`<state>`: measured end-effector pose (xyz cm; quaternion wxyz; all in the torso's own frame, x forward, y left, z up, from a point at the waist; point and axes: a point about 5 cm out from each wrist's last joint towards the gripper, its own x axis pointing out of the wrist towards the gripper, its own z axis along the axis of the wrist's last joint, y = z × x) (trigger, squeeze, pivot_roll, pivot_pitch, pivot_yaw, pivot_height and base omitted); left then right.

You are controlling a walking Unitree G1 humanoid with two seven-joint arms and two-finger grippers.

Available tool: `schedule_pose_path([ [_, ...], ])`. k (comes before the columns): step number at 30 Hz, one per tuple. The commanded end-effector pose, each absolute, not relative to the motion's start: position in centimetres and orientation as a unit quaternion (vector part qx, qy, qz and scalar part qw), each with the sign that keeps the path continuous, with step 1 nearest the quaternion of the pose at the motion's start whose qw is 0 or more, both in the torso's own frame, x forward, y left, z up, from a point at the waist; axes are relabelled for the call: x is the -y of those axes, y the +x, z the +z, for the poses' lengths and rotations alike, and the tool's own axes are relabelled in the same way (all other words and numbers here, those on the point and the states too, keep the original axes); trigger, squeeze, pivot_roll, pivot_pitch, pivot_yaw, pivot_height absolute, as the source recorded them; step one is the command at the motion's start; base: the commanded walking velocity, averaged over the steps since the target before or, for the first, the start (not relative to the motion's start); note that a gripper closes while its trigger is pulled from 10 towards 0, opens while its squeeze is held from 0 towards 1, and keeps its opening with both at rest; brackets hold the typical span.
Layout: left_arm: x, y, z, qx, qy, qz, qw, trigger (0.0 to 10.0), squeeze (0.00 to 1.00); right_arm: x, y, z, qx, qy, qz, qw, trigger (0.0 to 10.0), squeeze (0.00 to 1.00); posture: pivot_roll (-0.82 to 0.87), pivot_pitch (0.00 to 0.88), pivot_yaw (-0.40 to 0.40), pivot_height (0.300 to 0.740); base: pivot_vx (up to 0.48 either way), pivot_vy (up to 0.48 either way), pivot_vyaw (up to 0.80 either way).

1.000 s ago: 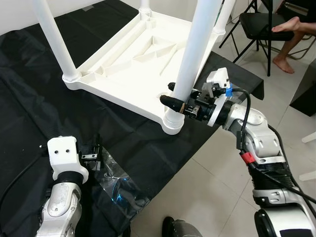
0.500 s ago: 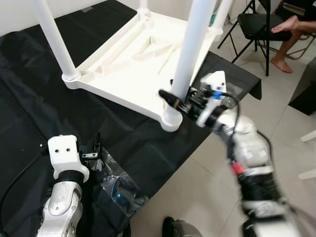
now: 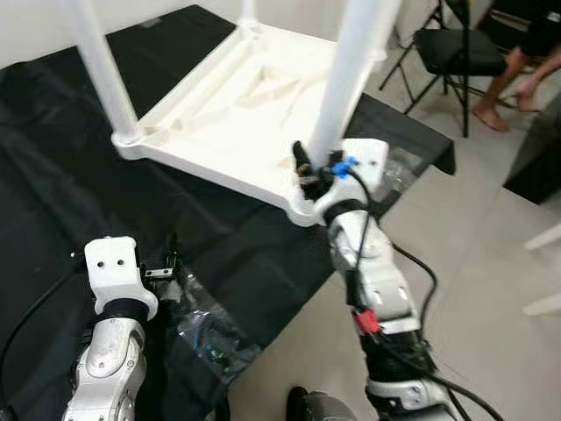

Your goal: Building children table

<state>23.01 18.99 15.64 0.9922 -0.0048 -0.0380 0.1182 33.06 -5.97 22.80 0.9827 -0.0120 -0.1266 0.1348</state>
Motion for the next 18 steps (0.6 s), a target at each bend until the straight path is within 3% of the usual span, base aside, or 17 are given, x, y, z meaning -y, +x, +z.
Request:
schedule_pose_path([
  [1, -19.2, 22.8, 15.0, 0.027, 0.002, 0.127, 0.992, 10.0, 0.0, 4.6, 33.3, 21.0, 0.077, -0.01, 0.162, 0.984, 0.0, 0.0, 0.0, 0.21, -0.067, 0.74, 0.0, 0.0, 0.0],
  [2, -19.2, 22.7, 15.0, 0.026, 0.002, 0.127, 0.992, 10.0, 0.0, 4.2, 33.2, 21.1, 0.075, 0.002, 0.182, 0.98, 10.0, 0.0, 0.0, 0.209, -0.066, 0.74, 0.0, 0.0, 0.0],
  [7, -19.3, 22.7, 14.9, 0.025, 0.002, 0.127, 0.992, 10.0, 0.0, 3.4, 32.6, 21.8, 0.082, 0.031, 0.209, 0.974, 10.0, 0.0, 0.0, 0.209, -0.064, 0.74, 0.0, 0.0, 0.0],
  [8, -19.3, 22.8, 14.9, 0.025, 0.002, 0.126, 0.992, 10.0, 0.0, 3.4, 32.2, 22.4, 0.097, 0.046, 0.228, 0.968, 10.0, 0.08, 0.0, 0.208, -0.064, 0.74, 0.0, 0.0, 0.0],
  [9, -19.3, 22.8, 14.9, 0.025, 0.002, 0.126, 0.992, 10.0, 0.0, 3.4, 31.7, 23.1, 0.11, 0.067, 0.262, 0.956, 10.0, 0.78, 0.0, 0.208, -0.064, 0.74, 0.0, 0.0, 0.0],
  [10, -19.3, 22.8, 14.9, 0.024, 0.002, 0.126, 0.992, 10.0, 0.0, 3.5, 31.3, 23.5, 0.119, 0.084, 0.29, 0.946, 10.0, 1.0, 0.0, 0.208, -0.064, 0.74, 0.0, 0.0, 0.0],
  [15, -19.3, 22.8, 14.9, 0.025, 0.002, 0.126, 0.992, 10.0, 0.0, 4.7, 30.6, 24.2, 0.135, 0.088, 0.4, 0.902, 10.0, 1.0, 0.0, 0.208, -0.066, 0.74, 0.0, 0.0, 0.0],
  [18, -19.3, 22.8, 14.9, 0.025, 0.002, 0.126, 0.992, 10.0, 0.0, 5.3, 30.8, 24.3, 0.137, 0.07, 0.407, 0.9, 10.0, 1.0, 0.0, 0.214, -0.067, 0.74, 0.0, 0.0, 0.0],
])
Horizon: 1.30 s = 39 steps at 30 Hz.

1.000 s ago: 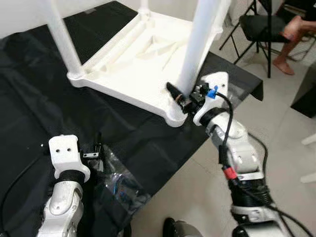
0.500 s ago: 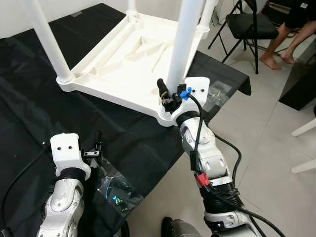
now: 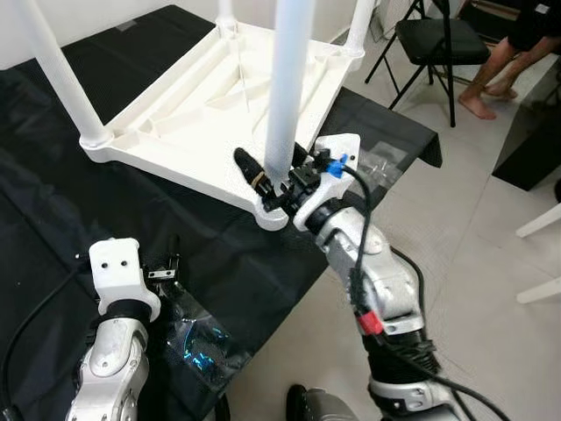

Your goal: Building children table

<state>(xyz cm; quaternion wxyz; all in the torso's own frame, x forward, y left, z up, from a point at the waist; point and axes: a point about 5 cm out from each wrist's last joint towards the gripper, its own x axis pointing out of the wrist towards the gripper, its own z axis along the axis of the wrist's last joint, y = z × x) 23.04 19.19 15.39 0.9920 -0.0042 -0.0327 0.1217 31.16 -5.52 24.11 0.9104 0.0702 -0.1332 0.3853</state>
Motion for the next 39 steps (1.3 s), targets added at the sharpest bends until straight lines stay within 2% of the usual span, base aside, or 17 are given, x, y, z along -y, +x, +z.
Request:
schedule_pose_path([
  [1, -19.2, 22.8, 14.9, 0.026, 0.002, 0.126, 0.992, 10.0, 0.0, 6.0, 30.9, 24.2, 0.134, 0.054, 0.429, 0.892, 10.0, 1.0, 0.0, 0.221, -0.07, 0.74, 0.0, 0.0, 0.0],
  [3, -19.2, 22.7, 15.0, 0.026, 0.002, 0.127, 0.992, 10.0, 0.0, 7.0, 31.4, 24.2, 0.132, 0.026, 0.444, 0.886, 10.0, 1.0, 0.01, 0.225, -0.071, 0.74, 0.0, 0.0, 0.0],
  [6, -19.0, 22.5, 15.2, 0.028, 0.001, 0.127, 0.991, 10.0, 0.0, 8.9, 32.2, 24.7, 0.124, -0.019, 0.496, 0.859, 10.0, 1.0, 0.02, 0.243, -0.075, 0.74, 0.0, 0.0, 0.0],
  [8, -19.0, 22.5, 15.2, 0.028, 0.001, 0.127, 0.991, 10.0, 0.0, 8.9, 32.2, 24.7, 0.124, -0.019, 0.496, 0.859, 10.0, 1.0, 0.02, 0.243, -0.075, 0.74, 0.0, 0.0, 0.0],
  [9, -19.0, 22.3, 15.2, 0.028, 0.002, 0.129, 0.991, 10.0, 0.0, 9.5, 32.5, 25.1, 0.12, -0.038, 0.523, 0.843, 10.0, 1.0, 0.03, 0.252, -0.078, 0.74, 0.0, 0.0, 0.0],
  [10, -19.0, 22.3, 15.2, 0.028, 0.002, 0.129, 0.991, 10.0, 0.0, 9.5, 32.5, 25.1, 0.12, -0.038, 0.523, 0.843, 10.0, 1.0, 0.03, 0.252, -0.078, 0.74, 0.0, 0.0, 0.0],
  [11, -19.1, 22.0, 15.4, 0.028, 0.003, 0.131, 0.991, 10.0, 0.0, 9.9, 32.9, 25.7, 0.114, -0.06, 0.554, 0.823, 10.0, 0.0, 0.04, 0.274, -0.082, 0.74, 0.0, 0.0, 0.0],
  [12, -19.1, 21.7, 15.5, 0.028, 0.004, 0.133, 0.991, 10.0, 0.0, 10.2, 33.3, 26.1, 0.106, -0.079, 0.573, 0.809, 10.0, 0.0, 0.05, 0.281, -0.082, 0.74, 0.0, 0.0, 0.0],
  [19, -19.2, 21.1, 15.6, 0.026, 0.007, 0.136, 0.99, 10.0, 0.0, 10.6, 34.0, 26.7, 0.098, -0.111, 0.59, 0.794, 10.0, 0.0, 0.06, 0.292, -0.085, 0.74, 0.0, 0.0, 0.0],
  [24, -19.4, 20.4, 15.7, 0.021, 0.011, 0.139, 0.99, 10.0, 0.0, 12.2, 35.0, 27.2, 0.08, -0.158, 0.599, 0.781, 10.0, 0.0, 0.07, 0.315, -0.086, 0.74, 0.0, 0.0, 0.0],
  [26, -19.5, 20.0, 15.9, 0.019, 0.014, 0.141, 0.99, 10.0, 0.0, 12.7, 35.3, 27.4, 0.08, -0.168, 0.594, 0.783, 4.8, 0.0, 0.07, 0.321, -0.083, 0.74, 0.0, 0.0, 0.0],
  [28, -19.5, 20.0, 15.9, 0.019, 0.014, 0.141, 0.99, 10.0, 0.0, 12.7, 35.3, 27.4, 0.08, -0.168, 0.594, 0.783, 4.8, 0.0, 0.07, 0.321, -0.083, 0.74, 0.0, 0.0, 0.0],
  [29, -19.5, 19.9, 15.9, 0.018, 0.015, 0.141, 0.99, 10.0, 0.0, 12.7, 35.5, 27.3, 0.085, -0.169, 0.59, 0.785, 0.0, 0.0, 0.07, 0.329, -0.079, 0.74, 0.0, 0.0, 0.0],
  [39, -19.2, 19.7, 16.1, 0.015, 0.017, 0.142, 0.99, 10.0, 0.0, 12.4, 35.6, 27.0, 0.104, -0.175, 0.584, 0.786, 0.0, 0.0, 0.06, 0.326, -0.079, 0.74, 0.0, 0.0, 0.0],
])
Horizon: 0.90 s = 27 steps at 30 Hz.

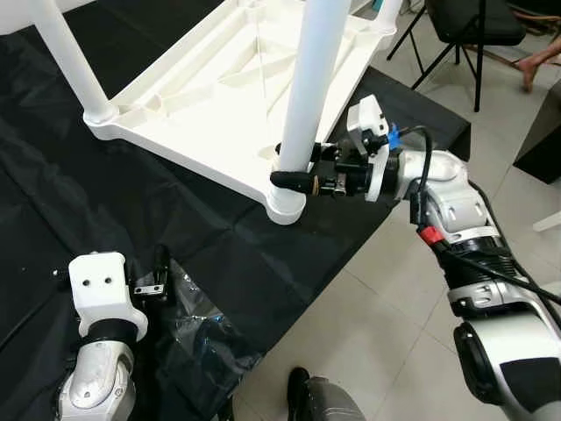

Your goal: Building children table

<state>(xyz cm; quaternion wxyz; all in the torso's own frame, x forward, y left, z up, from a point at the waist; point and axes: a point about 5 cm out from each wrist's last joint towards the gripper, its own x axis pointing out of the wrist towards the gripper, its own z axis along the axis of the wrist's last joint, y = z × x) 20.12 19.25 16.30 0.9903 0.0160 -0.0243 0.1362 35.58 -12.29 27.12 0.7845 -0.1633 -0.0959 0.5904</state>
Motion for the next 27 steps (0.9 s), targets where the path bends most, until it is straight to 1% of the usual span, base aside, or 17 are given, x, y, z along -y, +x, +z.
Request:
schedule_pose_path([
  [1, -19.2, 19.7, 16.1, 0.015, 0.017, 0.142, 0.99, 10.0, 0.0, 12.4, 35.6, 27.0, 0.104, -0.175, 0.584, 0.786, 0.0, 0.0, 0.06, 0.326, -0.079, 0.74, 0.0, 0.0, 0.0],
  [6, -18.9, 20.1, 16.0, 0.016, 0.013, 0.141, 0.99, 10.0, 0.0, 12.8, 35.8, 27.0, 0.12, -0.187, 0.54, 0.812, 0.0, 0.0, 0.05, 0.302, -0.094, 0.74, 0.0, 0.0, 0.0],
  [8, -18.8, 20.3, 15.9, 0.016, 0.01, 0.142, 0.99, 10.0, 0.0, 12.6, 35.8, 26.3, 0.125, -0.185, 0.492, 0.842, 0.0, 0.0, 0.04, 0.289, -0.102, 0.74, 0.0, 0.0, 0.0],
  [9, -18.8, 20.5, 15.8, 0.015, 0.009, 0.141, 0.99, 10.0, 0.0, 12.3, 35.8, 25.7, 0.132, -0.163, 0.433, 0.876, 0.0, 0.0, 0.04, 0.277, -0.114, 0.74, 0.0, 0.0, 0.0],
  [10, -18.8, 20.5, 15.8, 0.015, 0.009, 0.141, 0.99, 10.0, 0.0, 12.3, 35.8, 25.7, 0.132, -0.163, 0.433, 0.876, 0.0, 0.0, 0.04, 0.277, -0.114, 0.74, 0.0, 0.0, 0.0],
  [11, -18.7, 20.6, 15.7, 0.015, 0.008, 0.141, 0.99, 10.0, 0.0, 12.4, 35.9, 25.1, 0.145, -0.151, 0.33, 0.921, 0.0, 0.0, 0.04, 0.271, -0.121, 0.74, 0.0, 0.0, 0.0],
  [12, -18.7, 20.9, 15.6, 0.015, 0.007, 0.141, 0.99, 10.0, 0.0, 12.3, 34.9, 22.8, 0.124, -0.099, 0.211, 0.965, 0.0, 0.0, 0.03, 0.248, -0.121, 0.74, 0.0, 0.0, 0.0],
  [13, -18.6, 21.1, 15.5, 0.015, 0.006, 0.141, 0.99, 10.0, 0.0, 12.6, 34.0, 21.2, 0.101, -0.066, 0.121, 0.985, 0.0, 0.0, 0.04, 0.248, -0.115, 0.74, 0.0, 0.0, 0.0],
  [14, -18.6, 21.1, 15.5, 0.015, 0.006, 0.141, 0.99, 10.0, 0.0, 12.6, 34.0, 21.2, 0.101, -0.066, 0.121, 0.985, 0.0, 0.0, 0.04, 0.248, -0.115, 0.74, 0.0, 0.0, 0.0],
  [15, -18.5, 21.5, 15.4, 0.015, 0.005, 0.14, 0.99, 10.0, 0.0, 11.7, 32.9, 19.6, 0.077, -0.053, 0.096, 0.991, 0.0, 0.0, 0.04, 0.235, -0.108, 0.74, 0.0, 0.0, 0.0],
  [17, -18.5, 22.2, 15.2, 0.015, 0.004, 0.138, 0.99, 10.0, 0.0, 8.8, 32.2, 18.4, 0.066, -0.041, 0.115, 0.99, 0.0, 0.0, 0.02, 0.212, -0.103, 0.74, 0.0, 0.0, 0.0],
  [18, -18.5, 22.2, 15.2, 0.015, 0.004, 0.138, 0.99, 10.0, 0.0, 8.8, 32.2, 18.4, 0.066, -0.041, 0.115, 0.99, 0.0, 0.0, 0.02, 0.212, -0.103, 0.74, 0.0, 0.0, 0.0],
  [20, -18.6, 22.7, 15.0, 0.014, -0.002, 0.139, 0.99, 10.0, 0.0, 7.1, 32.5, 18.6, 0.07, -0.03, 0.13, 0.989, 0.0, 0.0, 0.01, 0.197, -0.099, 0.74, 0.0, 0.0, 0.0],
  [21, -18.6, 22.7, 15.0, 0.014, -0.002, 0.139, 0.99, 10.0, 0.0, 7.1, 32.5, 18.6, 0.07, -0.03, 0.13, 0.989, 0.0, 0.0, 0.01, 0.197, -0.099, 0.74, 0.0, 0.0, 0.0],
  [25, -18.7, 23.5, 14.6, 0.012, -0.005, 0.14, 0.99, 10.0, 0.0, 5.0, 33.5, 19.8, 0.092, -0.027, 0.154, 0.983, 0.0, 0.0, 0.01, 0.159, -0.109, 0.74, 0.0, 0.0, 0.0],
  [26, -18.7, 23.8, 14.5, 0.013, -0.005, 0.142, 0.99, 10.0, 0.0, 3.8, 33.3, 20.3, 0.088, -0.016, 0.175, 0.981, 5.6, 0.0, 0.01, 0.15, -0.118, 0.74, 0.0, 0.0, 0.0],
  [27, -18.7, 23.8, 14.5, 0.013, -0.005, 0.142, 0.99, 10.0, 0.0, 3.8, 33.3, 20.3, 0.088, -0.016, 0.175, 0.981, 5.6, 0.0, 0.01, 0.15, -0.118, 0.74, 0.0, 0.0, 0.0],
])
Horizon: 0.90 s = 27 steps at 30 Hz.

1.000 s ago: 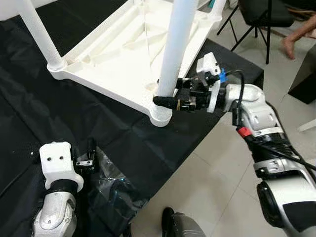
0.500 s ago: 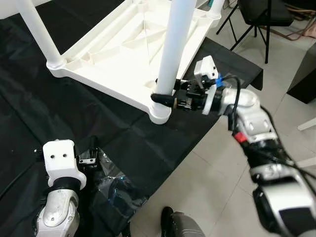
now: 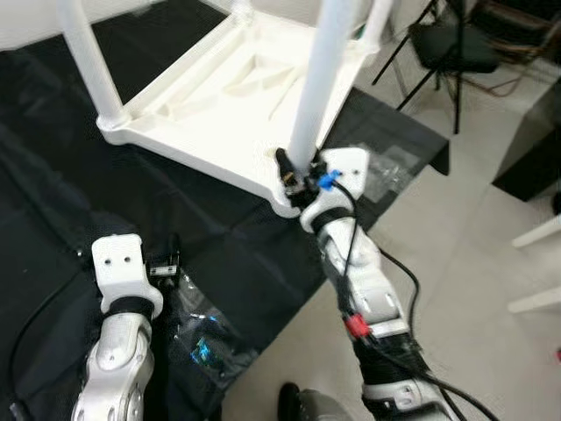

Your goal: Building children table

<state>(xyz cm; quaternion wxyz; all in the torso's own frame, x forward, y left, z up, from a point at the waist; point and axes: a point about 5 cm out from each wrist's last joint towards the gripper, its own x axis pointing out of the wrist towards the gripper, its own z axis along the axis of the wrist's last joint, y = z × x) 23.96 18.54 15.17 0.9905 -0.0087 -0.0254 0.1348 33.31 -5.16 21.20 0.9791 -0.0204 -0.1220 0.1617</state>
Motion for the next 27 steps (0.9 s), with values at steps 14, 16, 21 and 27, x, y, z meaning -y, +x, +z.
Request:
schedule_pose_path([
  [14, -18.5, 23.3, 14.2, 0.019, -0.003, 0.143, 0.989, 10.0, 0.0, 5.5, 32.0, 22.9, 0.121, -0.003, 0.43, 0.895, 10.0, 1.0, 0.01, 0.184, -0.121, 0.74, 0.0, 0.0, 0.0],
  [16, -18.5, 23.2, 14.3, 0.02, -0.003, 0.143, 0.989, 10.0, 0.0, 6.2, 32.5, 23.2, 0.124, -0.022, 0.433, 0.892, 10.0, 1.0, 0.02, 0.192, -0.121, 0.74, 0.0, 0.0, 0.0],
  [21, -18.5, 22.3, 14.6, 0.022, 0.002, 0.145, 0.989, 10.0, 0.0, 8.8, 33.6, 25.2, 0.12, -0.07, 0.525, 0.84, 10.0, 1.0, 0.04, 0.229, -0.12, 0.74, 0.0, 0.0, 0.0],
  [27, -18.6, 21.5, 14.9, 0.023, 0.007, 0.146, 0.989, 10.0, 0.0, 9.9, 34.5, 26.8, 0.114, -0.104, 0.569, 0.808, 10.0, 0.89, 0.06, 0.259, -0.118, 0.74, 0.0, 0.0, 0.0],
])
